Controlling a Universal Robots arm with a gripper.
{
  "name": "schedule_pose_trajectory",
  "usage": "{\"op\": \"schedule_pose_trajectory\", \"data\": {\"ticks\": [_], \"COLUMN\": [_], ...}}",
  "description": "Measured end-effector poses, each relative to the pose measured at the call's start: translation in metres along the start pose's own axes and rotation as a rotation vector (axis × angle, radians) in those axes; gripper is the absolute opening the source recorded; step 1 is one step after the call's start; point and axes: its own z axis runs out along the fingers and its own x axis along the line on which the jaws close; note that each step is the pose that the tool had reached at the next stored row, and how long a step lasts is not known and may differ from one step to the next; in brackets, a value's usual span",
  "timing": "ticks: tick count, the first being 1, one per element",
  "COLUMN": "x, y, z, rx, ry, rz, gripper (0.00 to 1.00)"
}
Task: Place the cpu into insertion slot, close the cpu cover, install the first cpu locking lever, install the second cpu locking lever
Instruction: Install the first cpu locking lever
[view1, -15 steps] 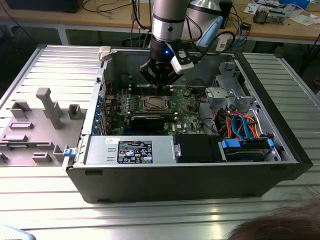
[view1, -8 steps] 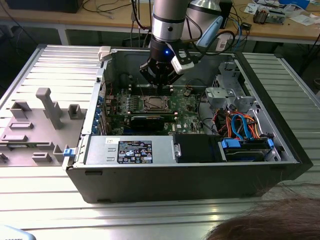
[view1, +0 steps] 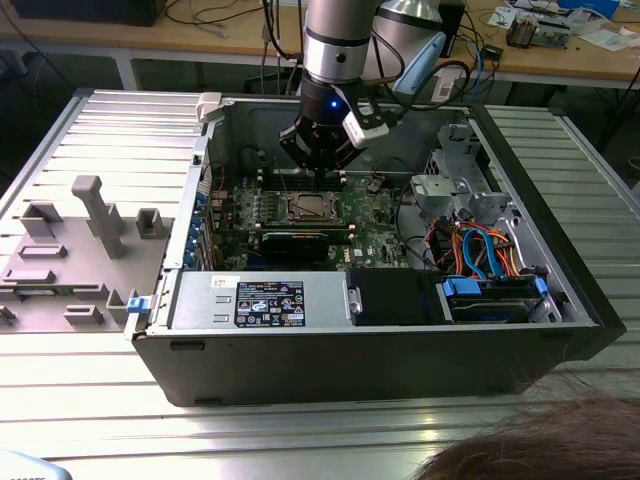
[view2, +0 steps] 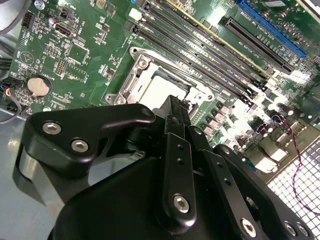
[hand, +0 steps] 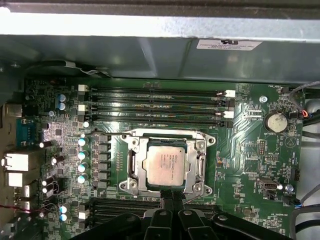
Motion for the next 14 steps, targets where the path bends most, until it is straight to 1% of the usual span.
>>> {"op": "schedule_pose_trajectory", "data": {"ticks": [14], "x": [0.0000], "y": [0.0000], "z": [0.0000], "rx": [0.0009], "ry": [-0.0014], "rz": [-0.021], "gripper": [0.11]}}
